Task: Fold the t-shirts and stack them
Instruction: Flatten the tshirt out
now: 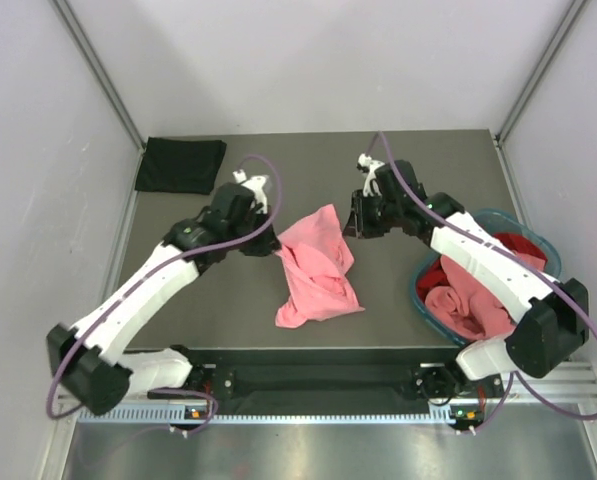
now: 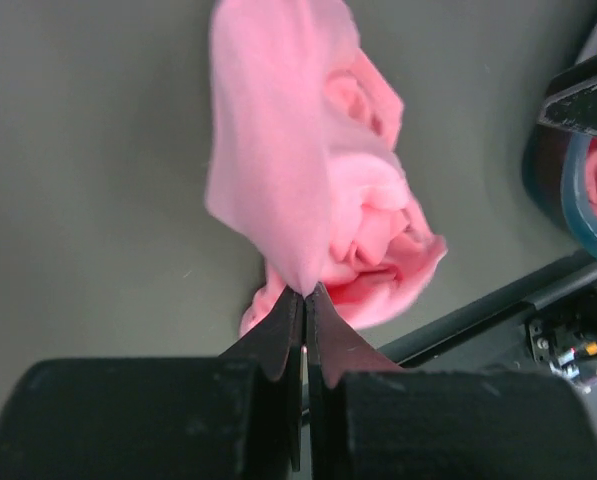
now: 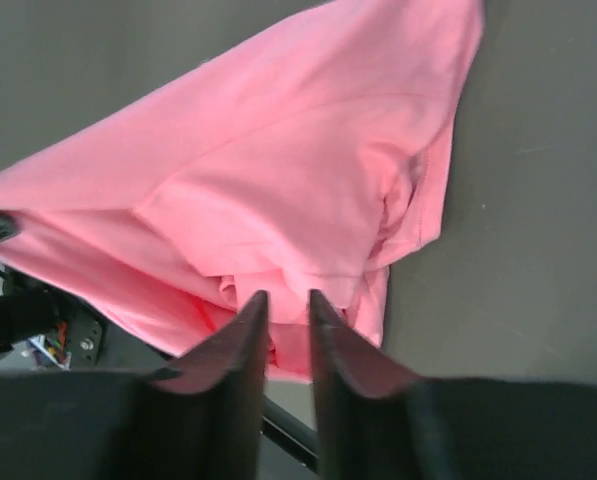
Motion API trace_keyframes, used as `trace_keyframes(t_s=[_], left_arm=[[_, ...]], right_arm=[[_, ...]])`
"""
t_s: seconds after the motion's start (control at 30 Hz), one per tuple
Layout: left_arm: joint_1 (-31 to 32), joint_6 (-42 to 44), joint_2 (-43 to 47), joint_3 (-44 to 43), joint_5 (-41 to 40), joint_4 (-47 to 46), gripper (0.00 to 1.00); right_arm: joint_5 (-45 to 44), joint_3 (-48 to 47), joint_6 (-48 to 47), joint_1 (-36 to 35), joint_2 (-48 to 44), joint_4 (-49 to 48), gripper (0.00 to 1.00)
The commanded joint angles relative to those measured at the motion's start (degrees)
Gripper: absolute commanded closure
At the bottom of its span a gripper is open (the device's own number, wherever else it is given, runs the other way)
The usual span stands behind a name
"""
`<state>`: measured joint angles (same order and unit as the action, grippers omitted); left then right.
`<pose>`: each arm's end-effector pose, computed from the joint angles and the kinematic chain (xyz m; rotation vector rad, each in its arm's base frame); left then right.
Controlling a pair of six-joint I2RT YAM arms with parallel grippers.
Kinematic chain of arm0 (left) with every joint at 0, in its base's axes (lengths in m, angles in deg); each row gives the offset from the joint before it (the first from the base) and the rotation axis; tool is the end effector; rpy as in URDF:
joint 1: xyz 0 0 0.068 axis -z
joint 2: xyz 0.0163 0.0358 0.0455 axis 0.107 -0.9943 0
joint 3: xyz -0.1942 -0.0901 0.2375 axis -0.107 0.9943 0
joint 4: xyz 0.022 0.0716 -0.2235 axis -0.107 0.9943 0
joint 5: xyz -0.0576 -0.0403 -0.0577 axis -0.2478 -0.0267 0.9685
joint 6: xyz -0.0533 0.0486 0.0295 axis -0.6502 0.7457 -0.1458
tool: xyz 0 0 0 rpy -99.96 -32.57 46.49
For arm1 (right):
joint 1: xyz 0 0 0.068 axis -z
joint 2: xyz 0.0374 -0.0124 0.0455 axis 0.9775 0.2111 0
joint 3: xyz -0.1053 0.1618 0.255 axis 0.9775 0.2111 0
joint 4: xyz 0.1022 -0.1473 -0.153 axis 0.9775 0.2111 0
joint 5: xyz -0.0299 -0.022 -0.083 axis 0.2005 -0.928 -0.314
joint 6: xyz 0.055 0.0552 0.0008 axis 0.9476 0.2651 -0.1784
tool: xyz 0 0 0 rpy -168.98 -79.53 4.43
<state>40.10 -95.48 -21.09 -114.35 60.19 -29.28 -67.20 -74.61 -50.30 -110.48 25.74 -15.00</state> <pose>0.1955 -0.1400 0.3546 0.2080 2.3996 -0.6371 0.2382 0.1692 0.3482 -0.3103 2.4221 0.7052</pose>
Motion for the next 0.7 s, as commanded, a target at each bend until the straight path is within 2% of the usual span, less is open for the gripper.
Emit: trace_keyframes(t_s=[0.0, 0.13, 0.17, 0.2, 0.27, 0.4, 0.47, 0.53, 0.57, 0.67], left_arm=[[0.1, -5.0, 8.4, 3.0, -12.7, 9.8, 1.00], [0.0, -13.8, 18.2, 8.3, -22.4, 17.2, 1.00], [0.0, -14.5, 20.3, 9.8, -22.9, 17.8, 0.84], [0.0, -14.9, 20.6, 10.3, -22.3, 18.3, 0.61], [0.0, -15.2, 19.8, 10.3, -20.9, 18.9, 0.35], [0.0, -11.6, 17.0, 8.5, -17.0, 13.5, 0.32], [-0.1, -8.0, 14.4, 8.0, -10.5, 5.3, 0.32], [0.0, -5.4, 11.4, 6.9, -2.2, -0.1, 0.32], [0.1, -5.3, 7.1, 6.3, -0.4, -3.5, 0.32], [0.2, -5.2, -3.6, 2.4, 4.5, -5.5, 0.32]], right_arm=[[1.7, -1.8, -1.1, 1.0, 1.1, 4.2, 0.72], [6.5, -1.2, -1.3, 1.0, 4.3, 3.6, 0.63], [7.1, -1.1, -1.0, 0.9, 5.1, 3.0, 0.62], [7.7, -1.2, -0.8, 1.0, 6.8, 2.7, 0.60], [10.5, -2.0, -0.4, 0.9, 8.9, 1.8, 0.59], [15.9, -5.7, -0.4, 0.8, 16.8, 2.6, 0.56], [17.3, -8.6, -1.2, 0.5, 19.2, 3.8, 0.55], [15.3, -10.6, -1.7, 0.5, 20.8, 5.7, 0.54], [14.2, -11.1, -2.5, 0.7, 21.0, 6.5, 0.53], [8.5, -12.2, -3.5, 1.5, 22.2, 9.6, 0.48]])
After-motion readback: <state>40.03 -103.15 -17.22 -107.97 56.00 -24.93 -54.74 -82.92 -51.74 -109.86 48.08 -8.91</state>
